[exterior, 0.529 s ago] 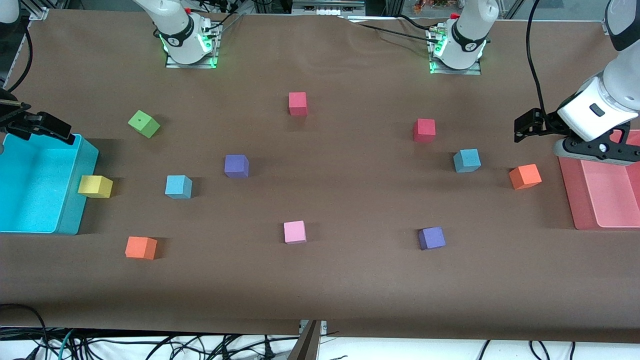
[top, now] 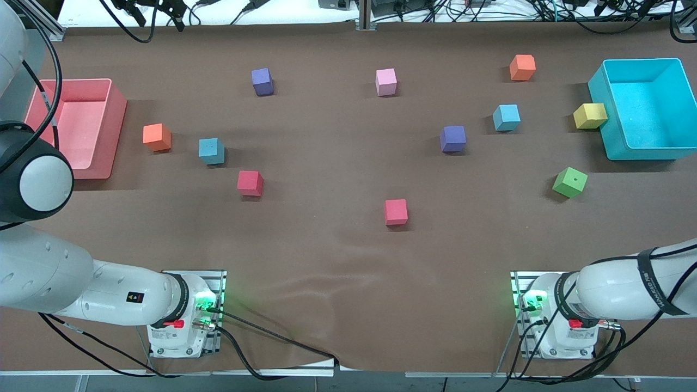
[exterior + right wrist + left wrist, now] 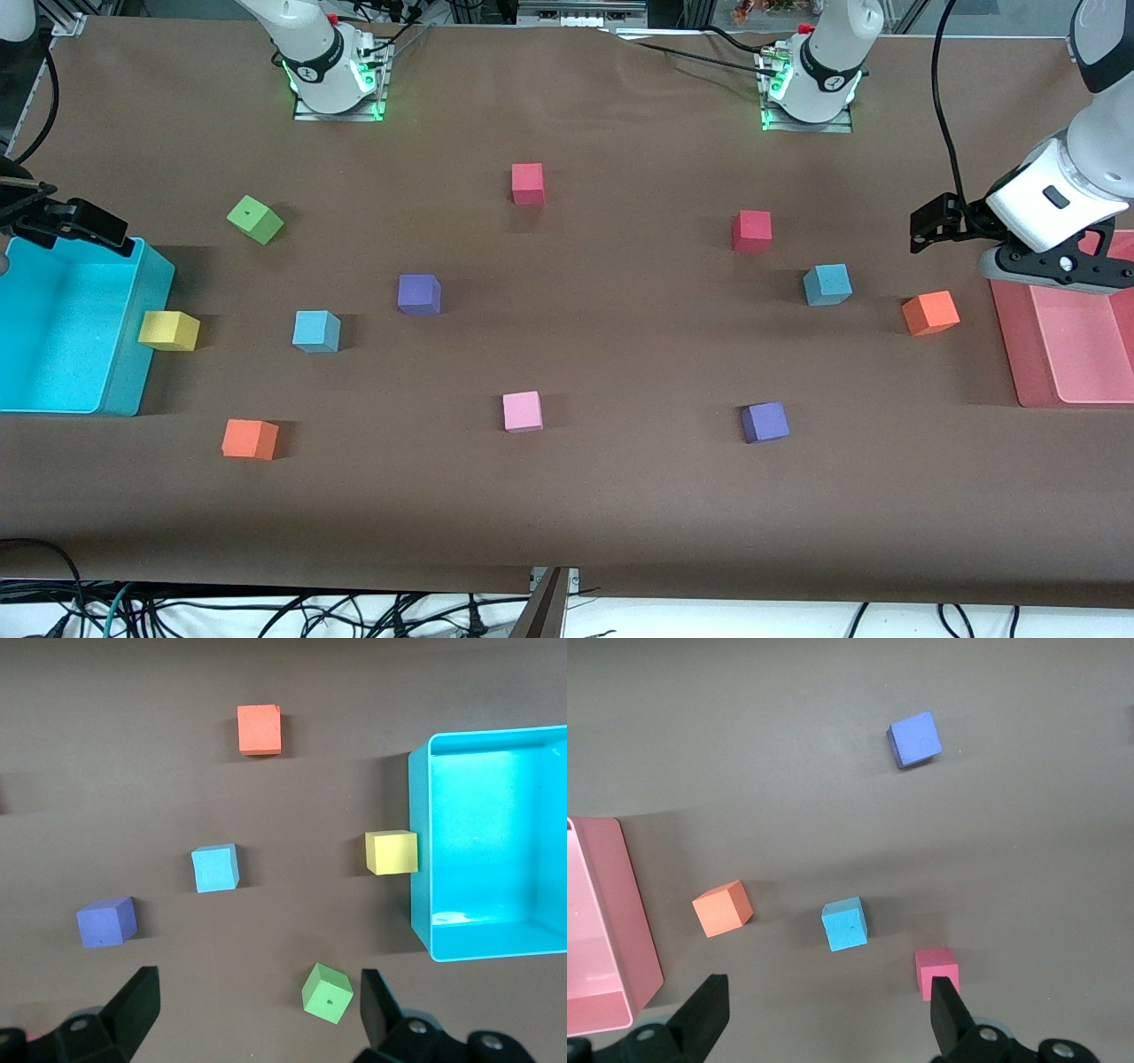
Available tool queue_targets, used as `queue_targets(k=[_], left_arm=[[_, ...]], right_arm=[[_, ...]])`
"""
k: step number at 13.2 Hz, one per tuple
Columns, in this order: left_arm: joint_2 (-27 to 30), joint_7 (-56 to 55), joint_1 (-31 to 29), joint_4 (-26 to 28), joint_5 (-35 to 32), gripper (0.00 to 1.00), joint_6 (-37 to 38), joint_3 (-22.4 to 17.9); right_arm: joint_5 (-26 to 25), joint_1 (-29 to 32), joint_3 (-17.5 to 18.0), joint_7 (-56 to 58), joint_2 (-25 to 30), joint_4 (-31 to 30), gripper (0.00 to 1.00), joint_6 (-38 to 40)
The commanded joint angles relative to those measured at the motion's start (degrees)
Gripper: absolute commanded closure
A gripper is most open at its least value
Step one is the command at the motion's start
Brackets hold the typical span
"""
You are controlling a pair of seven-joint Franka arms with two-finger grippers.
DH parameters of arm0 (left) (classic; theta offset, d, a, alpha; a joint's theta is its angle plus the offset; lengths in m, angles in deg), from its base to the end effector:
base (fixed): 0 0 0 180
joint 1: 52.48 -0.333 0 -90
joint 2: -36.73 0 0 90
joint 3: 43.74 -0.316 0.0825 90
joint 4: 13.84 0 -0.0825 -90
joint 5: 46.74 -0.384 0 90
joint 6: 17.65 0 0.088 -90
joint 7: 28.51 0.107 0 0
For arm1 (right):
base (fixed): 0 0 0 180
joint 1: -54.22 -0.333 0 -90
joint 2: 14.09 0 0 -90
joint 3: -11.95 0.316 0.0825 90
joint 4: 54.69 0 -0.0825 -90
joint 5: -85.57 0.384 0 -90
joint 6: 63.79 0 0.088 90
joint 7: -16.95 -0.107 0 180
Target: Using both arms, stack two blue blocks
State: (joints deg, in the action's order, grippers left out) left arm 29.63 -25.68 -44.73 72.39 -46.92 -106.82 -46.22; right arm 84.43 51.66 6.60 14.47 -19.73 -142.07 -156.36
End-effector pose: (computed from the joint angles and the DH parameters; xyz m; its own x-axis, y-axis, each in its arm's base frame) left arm 0.5864 -0.0553 0.5834 0.9874 -0.1406 -0.0728 -0.1413 -0.9900 -0.0049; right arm 0.5873 -0.0280 0.5941 0.9959 -0.0906 -0.0062 -0.0903 -0.9955 0.0293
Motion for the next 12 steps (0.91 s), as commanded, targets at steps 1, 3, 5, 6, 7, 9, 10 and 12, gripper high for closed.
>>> queue_targets(k=[1,3,5,6,7,9,10,12], left_arm=[[-1.17,0.77,-0.11,-1.86,-0.87,0.0,-0.04,0.02],[-1.08,0.59,-0.11,-1.59,-0.78,0.0,-0.04,0.02],[-0.99,0.59,-0.19,-1.24,-0.78,0.0,-0.04,0.1],[-0.91,0.5,-0.28,-1.24,-0.69,0.0,-0.04,0.02],[-0.99,0.59,-0.28,-1.24,-0.78,0.0,-0.04,0.1],[-1.17,0.59,-0.37,-1.33,-0.69,0.0,-0.65,0.02],[-1.17,0.59,-0.46,-1.33,-0.69,0.0,-0.74,0.02],[-1.34,1.29,-0.46,-1.33,-1.22,0.0,-2.32,0.02]], right_arm=[[0.35,0.54,0.43,0.1,0.27,-0.08,0.0,-0.16],[0.26,0.46,0.43,0.1,0.27,-0.08,0.0,0.1],[0.26,0.54,0.43,0.1,0.27,-0.08,0.0,0.02],[0.26,0.54,0.43,0.1,0.27,-0.08,0.0,0.02],[0.26,0.54,0.43,0.1,0.27,-0.08,0.0,0.02],[0.26,0.54,0.43,0.1,0.27,-0.08,0.0,0.02],[0.35,0.54,0.43,0.1,0.27,-0.08,0.0,0.02],[0.35,0.54,0.43,0.1,0.27,-0.08,0.0,0.11]])
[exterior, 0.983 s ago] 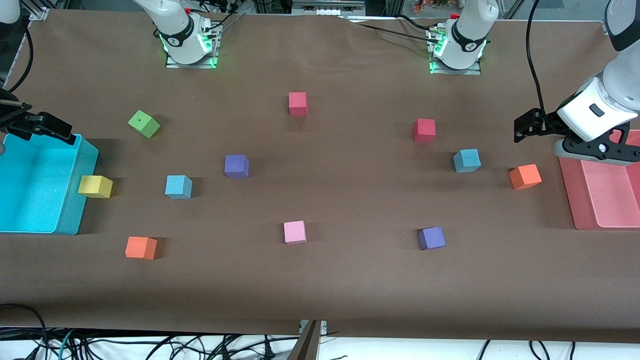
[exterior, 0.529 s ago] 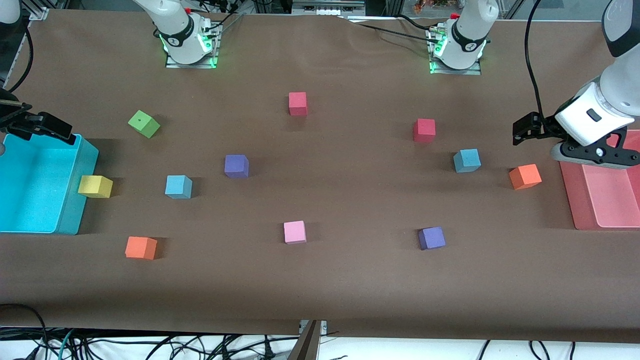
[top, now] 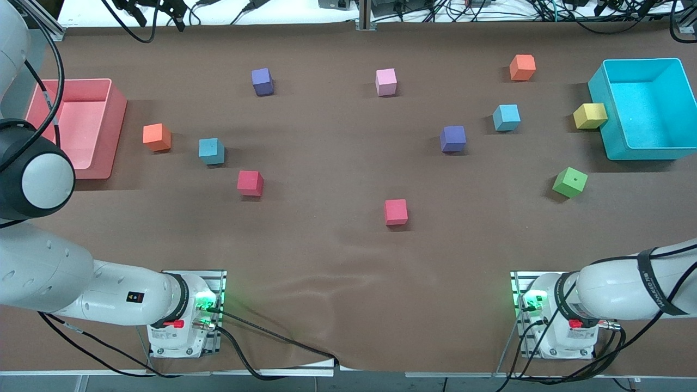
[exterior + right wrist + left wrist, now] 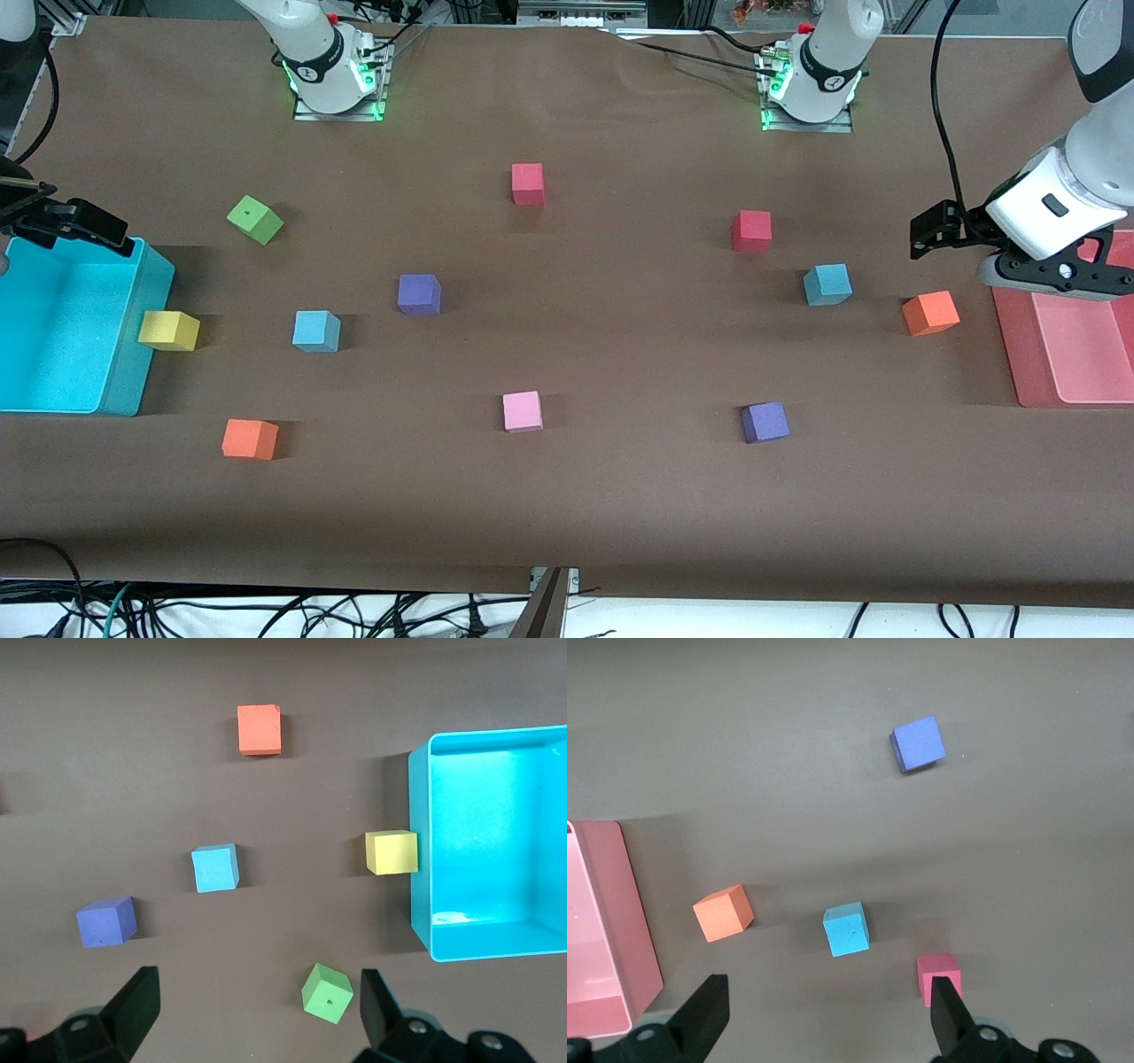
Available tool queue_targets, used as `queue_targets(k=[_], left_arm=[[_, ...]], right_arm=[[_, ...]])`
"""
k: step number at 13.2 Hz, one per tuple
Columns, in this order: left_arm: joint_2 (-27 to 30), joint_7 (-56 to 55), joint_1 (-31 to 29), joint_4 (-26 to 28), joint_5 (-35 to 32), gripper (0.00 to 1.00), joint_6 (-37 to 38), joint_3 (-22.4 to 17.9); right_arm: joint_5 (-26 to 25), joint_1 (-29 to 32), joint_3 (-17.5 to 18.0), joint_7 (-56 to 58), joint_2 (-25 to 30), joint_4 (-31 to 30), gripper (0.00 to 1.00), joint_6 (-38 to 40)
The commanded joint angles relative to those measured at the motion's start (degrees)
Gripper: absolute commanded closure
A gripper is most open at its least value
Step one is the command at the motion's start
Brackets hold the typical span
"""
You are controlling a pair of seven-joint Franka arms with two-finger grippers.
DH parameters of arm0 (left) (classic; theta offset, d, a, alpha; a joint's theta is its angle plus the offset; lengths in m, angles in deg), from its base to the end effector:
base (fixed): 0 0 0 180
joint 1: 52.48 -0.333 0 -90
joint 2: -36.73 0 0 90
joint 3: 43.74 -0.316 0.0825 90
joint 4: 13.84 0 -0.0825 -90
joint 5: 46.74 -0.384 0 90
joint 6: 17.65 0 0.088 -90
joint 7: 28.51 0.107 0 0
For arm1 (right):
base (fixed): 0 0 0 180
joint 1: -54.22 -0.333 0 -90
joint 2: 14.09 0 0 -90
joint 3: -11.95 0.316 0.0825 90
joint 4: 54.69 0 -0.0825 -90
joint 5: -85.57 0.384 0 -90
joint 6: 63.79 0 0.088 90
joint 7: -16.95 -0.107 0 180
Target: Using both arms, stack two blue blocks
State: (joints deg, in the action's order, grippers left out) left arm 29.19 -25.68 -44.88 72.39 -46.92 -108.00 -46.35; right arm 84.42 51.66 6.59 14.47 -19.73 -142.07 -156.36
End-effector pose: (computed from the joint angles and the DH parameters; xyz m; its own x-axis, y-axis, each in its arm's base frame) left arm 0.5909 -0.0530 0.5805 0.9889 -0.1360 -0.0599 -0.1366 -0.9906 -0.0062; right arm 0.5873 -0.0281 0.5941 0.9959 -0.0907 -0.0062 -0.0905 -0.9955 0.0295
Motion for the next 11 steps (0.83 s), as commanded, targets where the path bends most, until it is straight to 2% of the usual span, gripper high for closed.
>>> queue_targets(k=[1,11], left_arm=[[-0.9,1.38,-0.31,-1.33,-1.48,0.0,-1.41,0.15],[-2.05,1.47,-1.19,-1.77,-0.78,0.0,-1.59,-0.12]], right_arm=[[0.35,0.46,0.43,0.1,0.27,-0.08,0.0,0.19],[0.35,0.46,0.43,0.02,0.36,-0.08,0.0,0.19]])
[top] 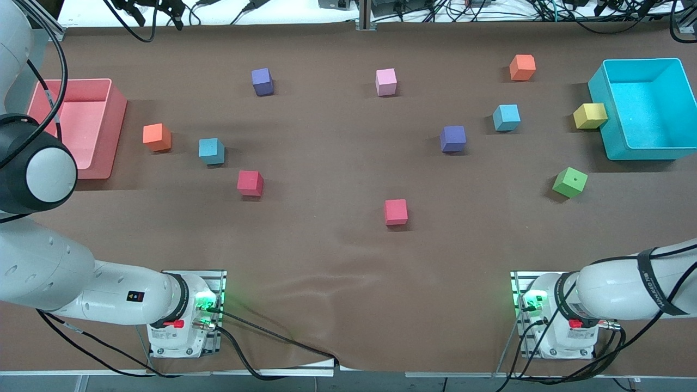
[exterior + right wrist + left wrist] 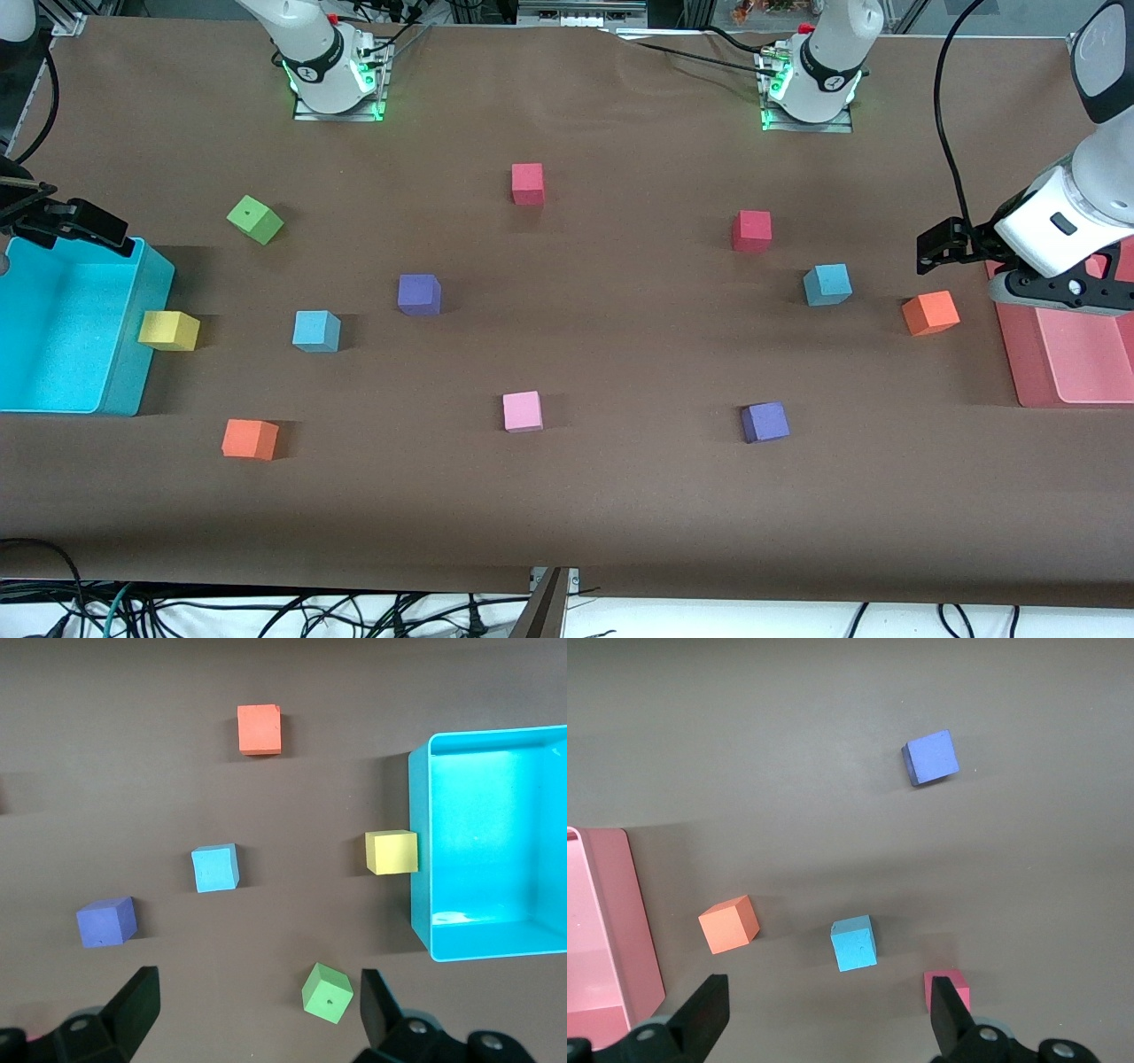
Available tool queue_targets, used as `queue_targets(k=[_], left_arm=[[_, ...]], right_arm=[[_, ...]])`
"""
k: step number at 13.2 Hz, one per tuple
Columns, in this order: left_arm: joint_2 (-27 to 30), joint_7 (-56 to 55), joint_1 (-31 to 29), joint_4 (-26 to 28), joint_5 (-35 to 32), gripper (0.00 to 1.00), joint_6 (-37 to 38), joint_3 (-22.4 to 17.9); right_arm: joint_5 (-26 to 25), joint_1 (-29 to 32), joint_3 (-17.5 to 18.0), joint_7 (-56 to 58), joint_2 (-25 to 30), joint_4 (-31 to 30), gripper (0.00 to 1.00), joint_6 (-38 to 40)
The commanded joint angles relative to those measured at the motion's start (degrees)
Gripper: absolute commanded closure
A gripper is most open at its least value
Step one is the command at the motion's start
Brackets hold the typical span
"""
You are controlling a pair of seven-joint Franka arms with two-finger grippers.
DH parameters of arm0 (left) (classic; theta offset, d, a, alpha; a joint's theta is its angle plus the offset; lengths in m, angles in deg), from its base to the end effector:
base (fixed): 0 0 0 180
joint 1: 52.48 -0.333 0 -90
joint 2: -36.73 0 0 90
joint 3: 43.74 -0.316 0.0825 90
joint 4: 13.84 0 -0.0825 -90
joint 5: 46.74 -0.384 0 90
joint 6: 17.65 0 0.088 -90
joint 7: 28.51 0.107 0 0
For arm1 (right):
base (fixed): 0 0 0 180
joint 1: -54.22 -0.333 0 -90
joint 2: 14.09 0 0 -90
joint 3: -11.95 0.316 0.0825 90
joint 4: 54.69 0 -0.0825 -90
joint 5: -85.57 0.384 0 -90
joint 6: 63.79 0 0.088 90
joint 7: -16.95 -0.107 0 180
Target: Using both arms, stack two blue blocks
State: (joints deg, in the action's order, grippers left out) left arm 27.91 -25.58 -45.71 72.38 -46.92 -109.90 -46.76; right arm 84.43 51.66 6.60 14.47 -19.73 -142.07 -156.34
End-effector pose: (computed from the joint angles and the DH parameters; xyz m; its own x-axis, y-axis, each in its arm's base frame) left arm 0.6010 -0.0414 0.5700 0.9920 -0.1166 -0.0490 -0.1172 -0.9931 -0.0087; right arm 0.5873 -0.0280 0.5941 0.9959 -0.0906 -0.0065 -0.0903 -0.9955 0.0293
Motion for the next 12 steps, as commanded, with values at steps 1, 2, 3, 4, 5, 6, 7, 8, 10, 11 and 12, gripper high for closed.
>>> queue_targets(k=[1,2,3,4,5,6,7,8,10,11,12], left_arm=[[-0.76,1.37,-0.36,-1.85,-0.78,0.0,0.31,0.29],[-0.76,1.37,-0.36,-1.85,-0.78,0.0,0.31,0.29],[-0.76,1.37,-0.45,-1.85,-0.78,0.0,0.31,0.29],[-0.76,1.37,-0.36,-1.76,-0.78,0.0,0.31,0.29],[-0.85,1.37,-0.36,-1.85,-0.78,0.0,0.31,0.29],[-0.85,1.37,-0.36,-1.85,-0.78,0.0,0.31,0.29],[-0.85,1.37,-0.36,-1.85,-0.87,0.0,0.31,0.29],[-0.85,1.37,-0.36,-1.85,-0.87,0.0,0.31,0.29],[-0.85,1.37,-0.36,-1.85,-1.13,0.0,0.31,0.29],[-0.85,1.37,-0.36,-1.93,-1.31,0.0,0.31,0.29],[-0.85,1.37,-0.27,-1.94,-1.4,0.0,0.4,0.29]], right_arm=[[0.35,0.46,0.43,0.1,0.36,-0.08,0.0,0.18],[0.35,0.46,0.52,0.1,0.36,-0.08,0.0,0.18],[0.35,0.46,0.43,0.1,0.36,-0.08,0.0,0.18],[0.35,0.46,0.43,0.1,0.36,-0.08,0.0,0.18],[0.35,0.46,0.43,0.1,0.36,-0.08,0.0,0.27],[0.35,0.46,0.43,0.1,0.36,-0.08,0.0,0.27],[0.35,0.46,0.52,0.1,0.36,-0.08,0.0,0.27],[0.44,0.46,0.52,0.1,0.36,-0.08,0.0,0.27],[0.44,0.46,0.52,0.02,0.27,-0.08,0.0,0.35],[0.44,0.46,0.52,0.02,0.27,-0.08,0.0,0.36],[0.44,0.54,0.43,0.02,0.27,-0.08,0.0,0.36]])
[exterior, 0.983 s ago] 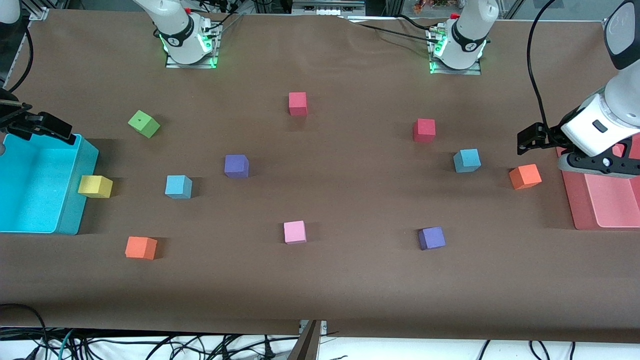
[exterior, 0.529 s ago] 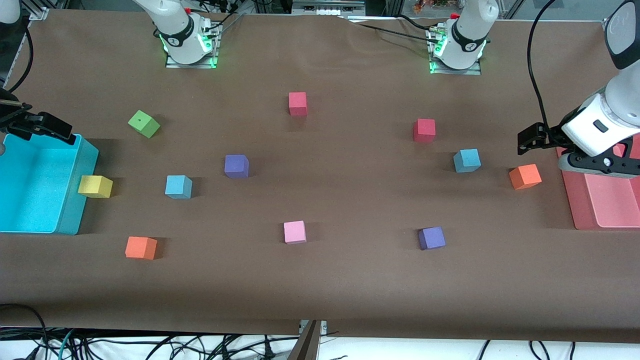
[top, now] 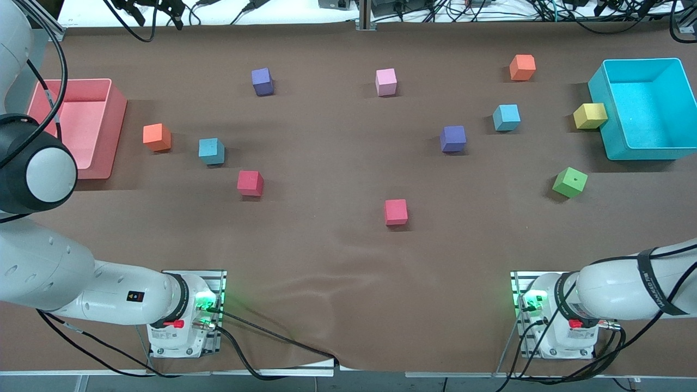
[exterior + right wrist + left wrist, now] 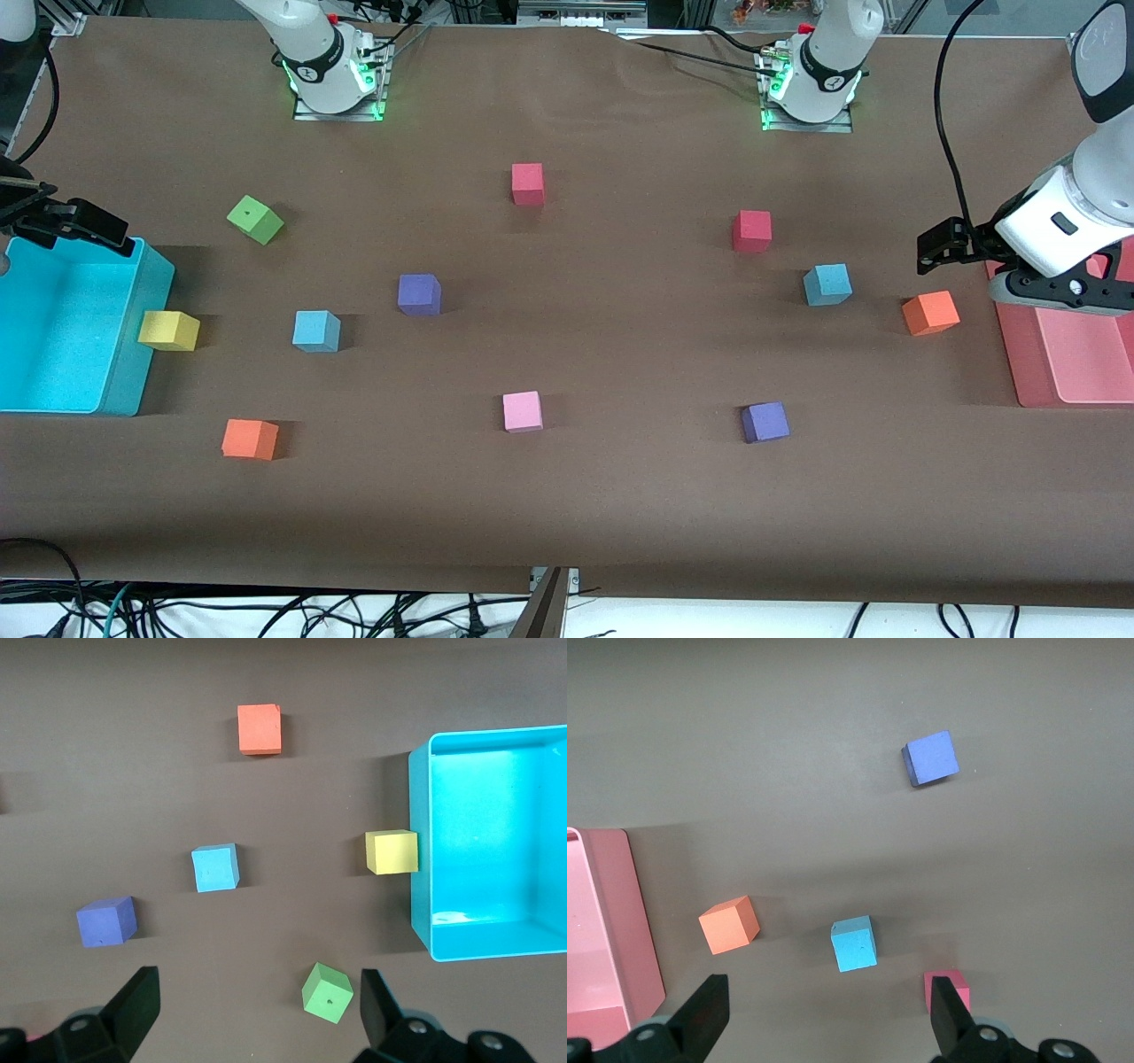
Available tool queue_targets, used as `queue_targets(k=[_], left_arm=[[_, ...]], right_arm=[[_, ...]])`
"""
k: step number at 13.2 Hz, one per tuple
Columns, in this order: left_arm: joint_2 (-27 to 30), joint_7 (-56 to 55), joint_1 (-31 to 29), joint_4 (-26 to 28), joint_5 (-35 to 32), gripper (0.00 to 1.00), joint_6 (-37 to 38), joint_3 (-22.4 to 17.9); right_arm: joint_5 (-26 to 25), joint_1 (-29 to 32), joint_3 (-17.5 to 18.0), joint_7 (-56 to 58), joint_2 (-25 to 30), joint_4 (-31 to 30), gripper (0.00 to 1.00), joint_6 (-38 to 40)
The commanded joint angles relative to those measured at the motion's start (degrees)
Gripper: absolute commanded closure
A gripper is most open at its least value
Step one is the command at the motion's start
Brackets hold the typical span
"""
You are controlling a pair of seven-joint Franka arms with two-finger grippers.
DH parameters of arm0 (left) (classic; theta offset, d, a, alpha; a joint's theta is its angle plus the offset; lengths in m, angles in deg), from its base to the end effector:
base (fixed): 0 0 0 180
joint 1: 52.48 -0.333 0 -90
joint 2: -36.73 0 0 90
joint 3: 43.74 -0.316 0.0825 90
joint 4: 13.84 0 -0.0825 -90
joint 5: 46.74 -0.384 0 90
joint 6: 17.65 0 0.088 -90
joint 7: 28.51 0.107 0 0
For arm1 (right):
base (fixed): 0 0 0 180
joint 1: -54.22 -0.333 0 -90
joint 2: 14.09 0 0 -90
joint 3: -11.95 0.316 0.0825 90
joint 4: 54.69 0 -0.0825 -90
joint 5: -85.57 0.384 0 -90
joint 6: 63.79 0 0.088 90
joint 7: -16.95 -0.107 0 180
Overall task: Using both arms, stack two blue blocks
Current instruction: 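Reach the right gripper down to the light blue cube beside the cyan bin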
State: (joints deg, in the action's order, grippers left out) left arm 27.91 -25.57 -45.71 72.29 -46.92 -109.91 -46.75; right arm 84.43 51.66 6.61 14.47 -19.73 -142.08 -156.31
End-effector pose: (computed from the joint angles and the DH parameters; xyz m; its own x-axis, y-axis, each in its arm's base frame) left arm 0.6011 -0.0415 0.5708 0.9920 -0.1170 -0.0472 -0.1175 -0.9930 -0.0088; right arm 0.5873 -0.0279 0.5939 0.9959 -0.0904 -0.0072 -0.0902 -0.9955 0.0294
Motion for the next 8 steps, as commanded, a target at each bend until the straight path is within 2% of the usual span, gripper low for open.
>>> queue_targets(k=[1,5,8], left_arm=[[-0.85,1.37,-0.27,-1.85,-1.31,0.0,0.41,0.29],[-0.76,1.28,-0.44,-1.85,-0.78,0.0,0.5,0.29],[-0.76,1.19,-0.53,-2.03,-0.78,0.0,0.5,0.2]], right_arm=[[0.35,0.46,0.5,0.02,0.18,-0.07,0.0,0.24],[-0.18,-1.04,1.11,0.19,-1.04,-0.07,0.0,0.06],[-0.36,-2.35,1.38,0.28,-4.11,0.02,0.0,0.41]])
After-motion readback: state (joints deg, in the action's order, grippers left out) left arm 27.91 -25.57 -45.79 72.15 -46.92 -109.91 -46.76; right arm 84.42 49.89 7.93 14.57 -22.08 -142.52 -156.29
